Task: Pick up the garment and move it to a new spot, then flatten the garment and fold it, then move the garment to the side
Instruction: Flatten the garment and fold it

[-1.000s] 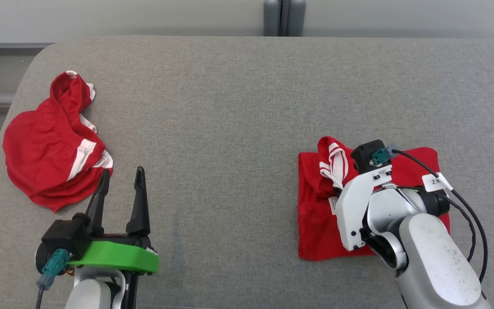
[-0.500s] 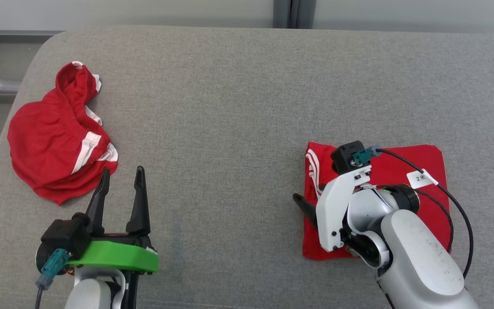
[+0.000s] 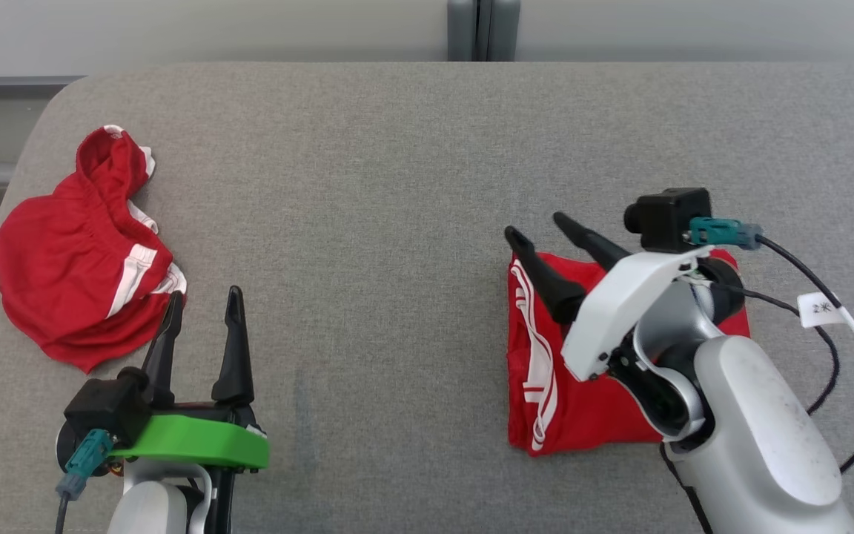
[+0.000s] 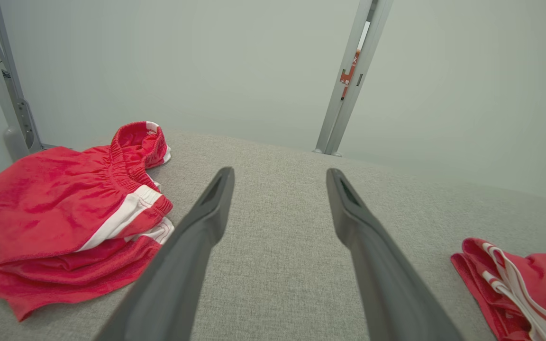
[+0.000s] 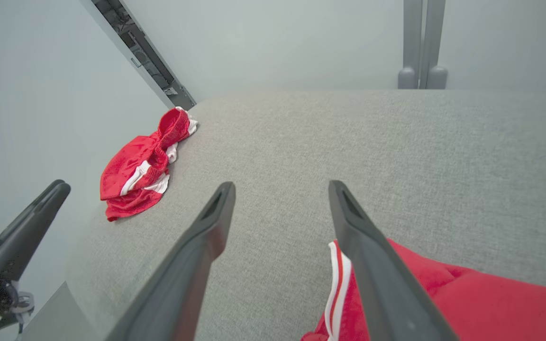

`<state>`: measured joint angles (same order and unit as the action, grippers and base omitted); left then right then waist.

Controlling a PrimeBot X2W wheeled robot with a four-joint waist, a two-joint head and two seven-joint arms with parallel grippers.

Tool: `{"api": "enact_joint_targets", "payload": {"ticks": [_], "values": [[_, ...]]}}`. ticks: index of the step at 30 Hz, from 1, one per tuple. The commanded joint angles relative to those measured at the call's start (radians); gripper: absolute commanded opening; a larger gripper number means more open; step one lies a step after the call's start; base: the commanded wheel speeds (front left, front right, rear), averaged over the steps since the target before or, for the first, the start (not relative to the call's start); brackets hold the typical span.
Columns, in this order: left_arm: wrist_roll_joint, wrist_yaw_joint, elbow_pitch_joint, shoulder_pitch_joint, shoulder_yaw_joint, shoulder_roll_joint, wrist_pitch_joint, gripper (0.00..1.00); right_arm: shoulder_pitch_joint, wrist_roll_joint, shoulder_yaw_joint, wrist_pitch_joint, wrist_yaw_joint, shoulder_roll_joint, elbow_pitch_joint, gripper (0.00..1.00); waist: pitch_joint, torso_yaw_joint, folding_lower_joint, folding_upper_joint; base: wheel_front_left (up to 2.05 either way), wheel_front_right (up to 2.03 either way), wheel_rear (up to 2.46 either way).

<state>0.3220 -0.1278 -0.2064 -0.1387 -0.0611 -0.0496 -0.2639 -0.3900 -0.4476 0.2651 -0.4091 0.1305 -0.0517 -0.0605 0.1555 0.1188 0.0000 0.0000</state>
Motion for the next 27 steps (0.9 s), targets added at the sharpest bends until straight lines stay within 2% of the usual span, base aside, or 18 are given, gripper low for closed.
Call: {"api": "enact_joint_targets", "payload": {"ticks": [1,6,9,13,19,23,27], "values": [[-0.001,-0.003,-0.005,0.003,0.005,-0.002,0.000,1.00,0.031,0.028,-0.021,0.037,0.000,-0.015,0.018,1.00,-0.014,-0.008,0.0000,0.0000,0.00,0.00,0.00],[-0.007,0.002,-0.012,0.019,0.014,-0.002,0.000,1.00,0.109,0.159,-0.172,0.207,0.000,-0.046,0.069,1.00,-0.043,-0.026,0.0000,0.0000,0.00,0.00,0.00],[-0.011,0.004,-0.019,0.028,0.021,-0.002,0.000,1.00,0.171,0.213,-0.272,0.296,0.000,-0.032,0.083,1.00,-0.060,-0.039,0.0000,0.0000,0.00,0.00,0.00],[-0.013,0.004,-0.031,0.035,0.031,-0.002,0.000,1.00,0.232,0.250,-0.347,0.338,0.000,-0.030,0.081,1.00,-0.079,-0.058,0.0000,0.0000,0.00,0.00,0.00],[-0.022,0.001,-0.053,0.052,0.038,-0.002,0.000,1.00,0.286,0.224,-0.350,0.376,0.000,-0.079,0.022,1.00,-0.105,-0.083,0.0000,0.0000,0.00,0.00,0.00],[-0.028,0.000,-0.071,0.070,0.038,-0.003,0.000,1.00,0.305,0.192,-0.313,0.415,0.000,-0.122,-0.046,1.00,-0.130,-0.090,0.0000,0.0000,0.00,0.00,0.00],[-0.033,-0.001,-0.084,0.086,0.040,-0.003,0.000,1.00,0.311,0.152,-0.280,0.443,0.000,-0.139,-0.102,1.00,-0.150,-0.096,0.0000,0.0000,0.00,0.00,0.00]]}}
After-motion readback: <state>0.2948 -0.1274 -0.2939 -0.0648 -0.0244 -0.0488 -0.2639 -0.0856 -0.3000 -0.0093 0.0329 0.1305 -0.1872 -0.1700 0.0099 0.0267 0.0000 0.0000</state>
